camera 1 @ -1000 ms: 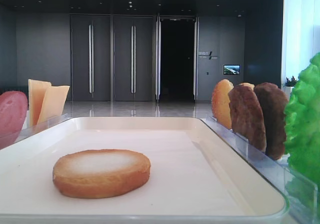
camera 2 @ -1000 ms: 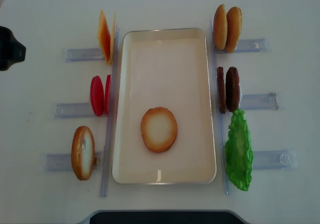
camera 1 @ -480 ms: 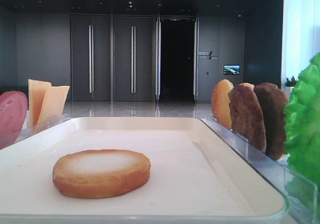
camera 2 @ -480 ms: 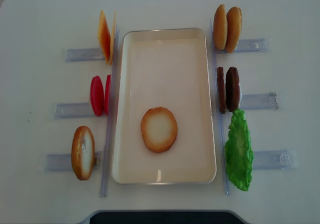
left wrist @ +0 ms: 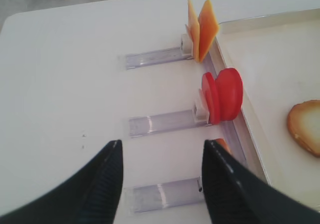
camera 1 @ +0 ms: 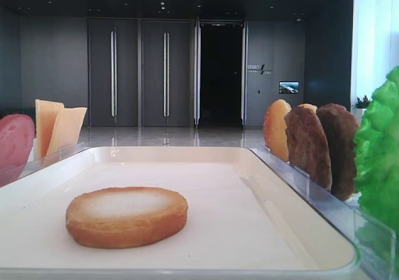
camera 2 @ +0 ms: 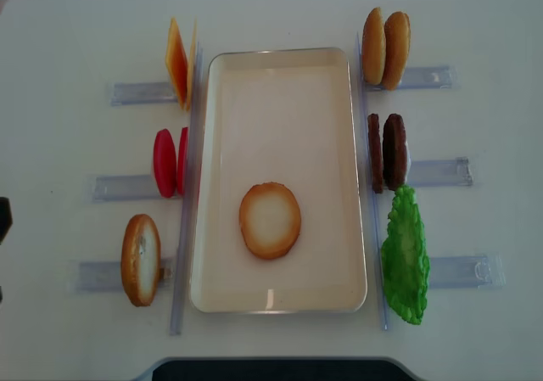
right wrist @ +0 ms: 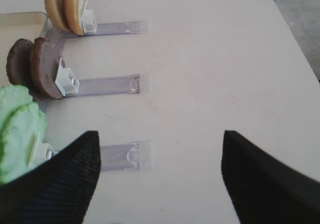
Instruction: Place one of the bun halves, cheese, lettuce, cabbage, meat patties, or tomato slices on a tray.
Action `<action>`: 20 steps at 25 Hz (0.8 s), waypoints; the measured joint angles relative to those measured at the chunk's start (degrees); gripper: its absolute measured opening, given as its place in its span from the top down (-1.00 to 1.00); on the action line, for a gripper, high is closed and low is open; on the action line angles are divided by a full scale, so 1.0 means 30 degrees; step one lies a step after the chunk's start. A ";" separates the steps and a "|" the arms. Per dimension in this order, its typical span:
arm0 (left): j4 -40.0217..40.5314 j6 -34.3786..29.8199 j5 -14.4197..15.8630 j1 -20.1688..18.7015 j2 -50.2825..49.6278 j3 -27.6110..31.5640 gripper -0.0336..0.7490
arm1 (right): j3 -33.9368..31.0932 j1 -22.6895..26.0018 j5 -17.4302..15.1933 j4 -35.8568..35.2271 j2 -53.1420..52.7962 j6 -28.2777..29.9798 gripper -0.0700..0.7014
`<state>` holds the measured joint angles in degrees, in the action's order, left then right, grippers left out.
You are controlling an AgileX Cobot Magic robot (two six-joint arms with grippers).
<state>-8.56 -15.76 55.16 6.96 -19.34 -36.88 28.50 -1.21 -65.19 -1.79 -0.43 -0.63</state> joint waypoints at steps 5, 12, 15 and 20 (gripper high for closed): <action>-0.0889 0.0127 -0.0202 0.0000 0.2665 0.1526 -0.08 | 0.0000 0.0000 0.0000 0.0000 0.0000 0.0000 -0.51; -0.1061 0.0632 -0.0141 0.0000 0.6119 0.1877 -0.08 | 0.0000 0.0000 0.0000 0.0000 0.0000 0.0000 -0.51; -0.1001 0.0854 0.0480 0.0000 0.6736 0.1877 -0.08 | 0.0000 0.0000 0.0000 0.0000 0.0000 0.0000 -0.51; -0.0791 0.0980 0.1740 0.0000 0.6756 0.1919 -0.08 | 0.0000 0.0000 0.0000 0.0000 0.0000 0.0000 -0.51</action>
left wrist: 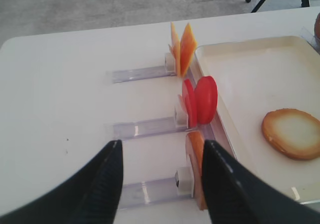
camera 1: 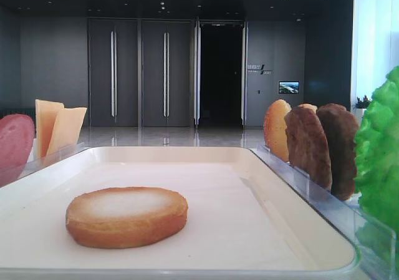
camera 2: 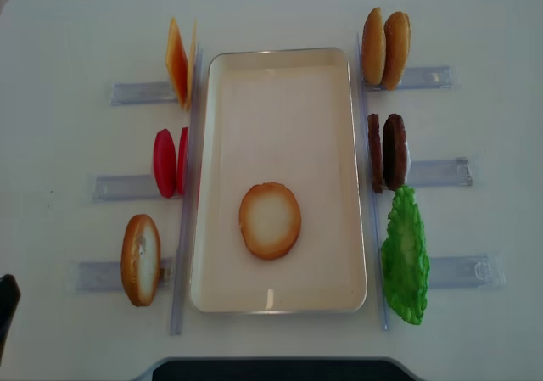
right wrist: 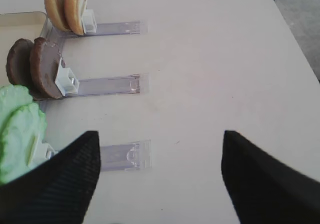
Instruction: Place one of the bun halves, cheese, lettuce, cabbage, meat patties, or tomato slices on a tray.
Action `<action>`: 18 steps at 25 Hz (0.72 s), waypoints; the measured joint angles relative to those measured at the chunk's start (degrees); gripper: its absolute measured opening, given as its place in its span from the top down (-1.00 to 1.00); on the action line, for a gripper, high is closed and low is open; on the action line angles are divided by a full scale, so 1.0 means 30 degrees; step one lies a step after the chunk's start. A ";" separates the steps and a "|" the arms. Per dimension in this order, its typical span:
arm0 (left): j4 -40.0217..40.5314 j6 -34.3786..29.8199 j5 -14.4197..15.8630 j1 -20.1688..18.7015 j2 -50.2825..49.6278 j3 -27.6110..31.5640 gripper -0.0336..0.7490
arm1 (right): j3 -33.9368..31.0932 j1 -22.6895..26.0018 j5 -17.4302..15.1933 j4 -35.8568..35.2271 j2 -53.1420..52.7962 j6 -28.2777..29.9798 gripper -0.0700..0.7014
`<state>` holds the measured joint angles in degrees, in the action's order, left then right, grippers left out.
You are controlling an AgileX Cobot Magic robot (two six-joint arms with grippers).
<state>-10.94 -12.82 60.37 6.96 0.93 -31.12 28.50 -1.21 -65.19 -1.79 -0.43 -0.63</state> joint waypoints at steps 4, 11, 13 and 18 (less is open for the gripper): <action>0.0242 0.0800 0.0152 0.0000 0.0000 0.0594 -0.08 | 0.0000 0.0000 0.0000 0.0000 0.0000 0.0000 -0.51; 0.1391 0.2290 0.1079 0.0000 0.0000 0.1366 -0.08 | 0.0000 0.0000 0.0000 0.0000 0.0000 0.0000 -0.51; 0.1520 0.2461 0.1079 0.0000 0.0000 0.1374 -0.08 | 0.0000 0.0000 0.0000 0.0000 0.0000 0.0000 -0.51; 0.1536 0.2575 0.1079 0.0000 0.0000 0.1389 -0.08 | 0.0000 0.0000 0.0000 0.0000 0.0000 0.0000 -0.51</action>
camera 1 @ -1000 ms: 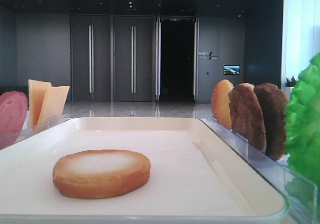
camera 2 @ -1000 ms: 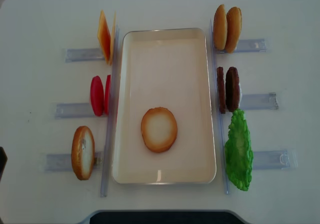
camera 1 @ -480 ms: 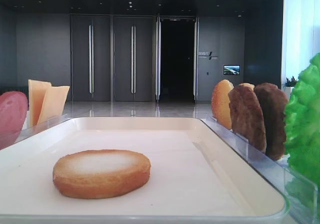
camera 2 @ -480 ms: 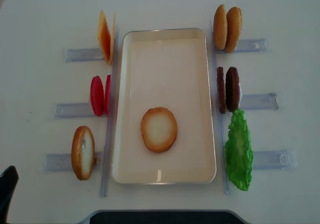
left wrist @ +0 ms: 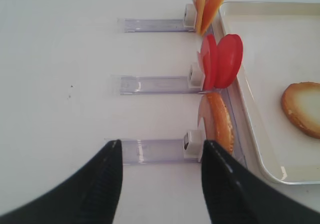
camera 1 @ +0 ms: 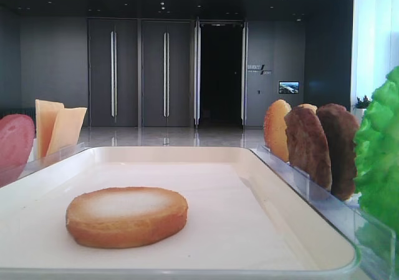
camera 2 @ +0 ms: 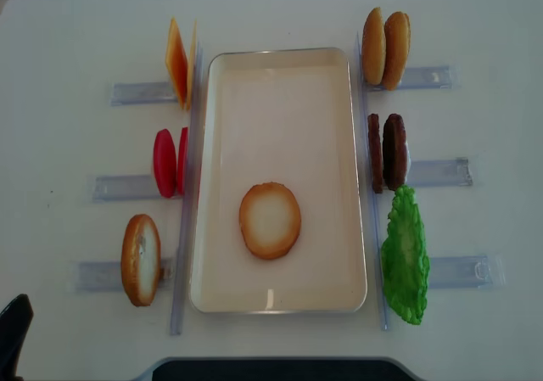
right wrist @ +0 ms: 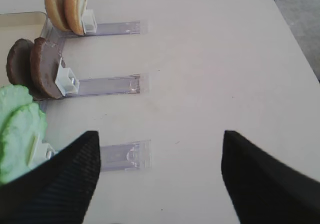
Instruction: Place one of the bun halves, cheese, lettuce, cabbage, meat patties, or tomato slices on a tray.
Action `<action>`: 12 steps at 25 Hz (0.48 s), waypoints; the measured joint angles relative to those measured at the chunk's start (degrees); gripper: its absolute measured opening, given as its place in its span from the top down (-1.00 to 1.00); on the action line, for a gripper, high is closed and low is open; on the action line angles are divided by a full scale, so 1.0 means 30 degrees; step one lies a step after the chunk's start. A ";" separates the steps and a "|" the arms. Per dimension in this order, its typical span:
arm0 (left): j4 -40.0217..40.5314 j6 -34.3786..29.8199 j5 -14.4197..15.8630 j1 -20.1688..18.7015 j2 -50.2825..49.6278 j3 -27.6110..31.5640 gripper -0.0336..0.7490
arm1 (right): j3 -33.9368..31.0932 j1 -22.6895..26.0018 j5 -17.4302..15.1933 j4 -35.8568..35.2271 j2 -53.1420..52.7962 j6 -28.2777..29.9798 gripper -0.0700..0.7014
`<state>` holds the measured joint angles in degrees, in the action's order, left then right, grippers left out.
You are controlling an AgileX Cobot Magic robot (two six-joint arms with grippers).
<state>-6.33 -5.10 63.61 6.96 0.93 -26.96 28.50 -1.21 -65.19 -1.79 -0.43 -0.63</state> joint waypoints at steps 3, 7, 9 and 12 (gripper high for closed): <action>0.0000 0.0000 0.0000 0.0000 0.0000 0.0000 -0.08 | 0.0000 0.0000 0.0000 0.0000 0.0000 0.0000 -0.51; 0.0000 0.0000 0.0000 0.0000 0.0000 0.0000 -0.08 | 0.0000 0.0000 0.0000 0.0000 0.0000 0.0000 -0.51; 0.0000 0.0000 0.0000 0.0000 0.0000 0.0000 -0.08 | 0.0000 0.0000 0.0000 0.0000 0.0000 0.0000 -0.51; 0.0000 0.0000 0.0000 0.0000 0.0000 0.0000 -0.08 | 0.0000 0.0000 0.0000 0.0000 0.0000 0.0000 -0.51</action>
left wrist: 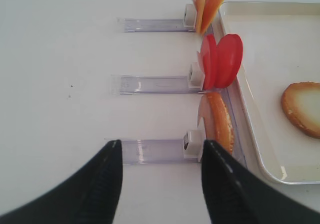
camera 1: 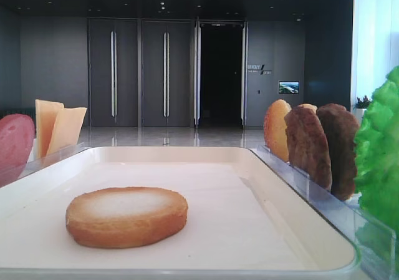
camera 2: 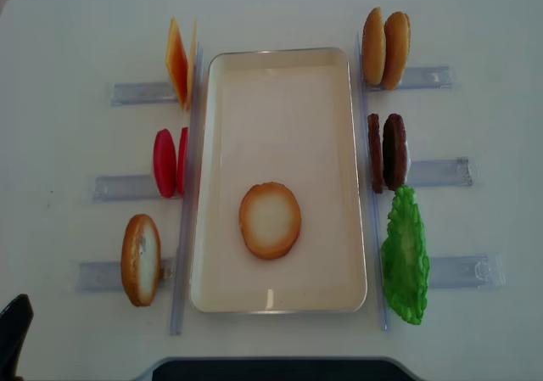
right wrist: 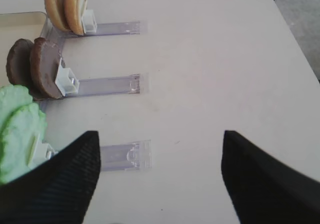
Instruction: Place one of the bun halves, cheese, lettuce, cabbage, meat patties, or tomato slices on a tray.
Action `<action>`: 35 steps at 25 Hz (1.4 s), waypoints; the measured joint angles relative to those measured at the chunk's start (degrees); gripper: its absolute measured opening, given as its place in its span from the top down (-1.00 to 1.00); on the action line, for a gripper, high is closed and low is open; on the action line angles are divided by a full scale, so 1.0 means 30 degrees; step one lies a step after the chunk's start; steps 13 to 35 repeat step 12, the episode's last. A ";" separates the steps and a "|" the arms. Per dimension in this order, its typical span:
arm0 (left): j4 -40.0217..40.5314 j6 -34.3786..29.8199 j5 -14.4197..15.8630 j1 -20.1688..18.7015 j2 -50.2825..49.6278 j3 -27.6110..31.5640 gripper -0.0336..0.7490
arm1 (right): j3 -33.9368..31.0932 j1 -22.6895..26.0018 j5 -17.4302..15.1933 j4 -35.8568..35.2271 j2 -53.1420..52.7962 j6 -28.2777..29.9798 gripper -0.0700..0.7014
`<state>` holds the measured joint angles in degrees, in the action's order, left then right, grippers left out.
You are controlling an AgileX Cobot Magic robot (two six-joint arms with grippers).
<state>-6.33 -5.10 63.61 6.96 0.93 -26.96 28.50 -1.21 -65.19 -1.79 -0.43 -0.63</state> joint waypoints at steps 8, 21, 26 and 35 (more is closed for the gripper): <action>0.0000 0.0000 0.0000 0.0000 0.0000 0.0000 -0.08 | 0.0000 0.0000 0.0000 0.0000 0.0000 0.0000 -0.51; 0.0000 0.0000 0.0000 0.0000 0.0000 0.0000 -0.08 | 0.0000 0.0000 0.0000 0.0000 0.0000 0.0000 -0.51; 0.0000 0.0000 0.0000 0.0000 0.0000 0.0000 -0.08 | 0.0000 0.0000 0.0000 0.0000 0.0000 0.0000 -0.51; 0.0000 0.0000 0.0000 0.0000 0.0000 0.0000 -0.08 | 0.0000 0.0000 0.0000 0.0000 0.0000 0.0000 -0.51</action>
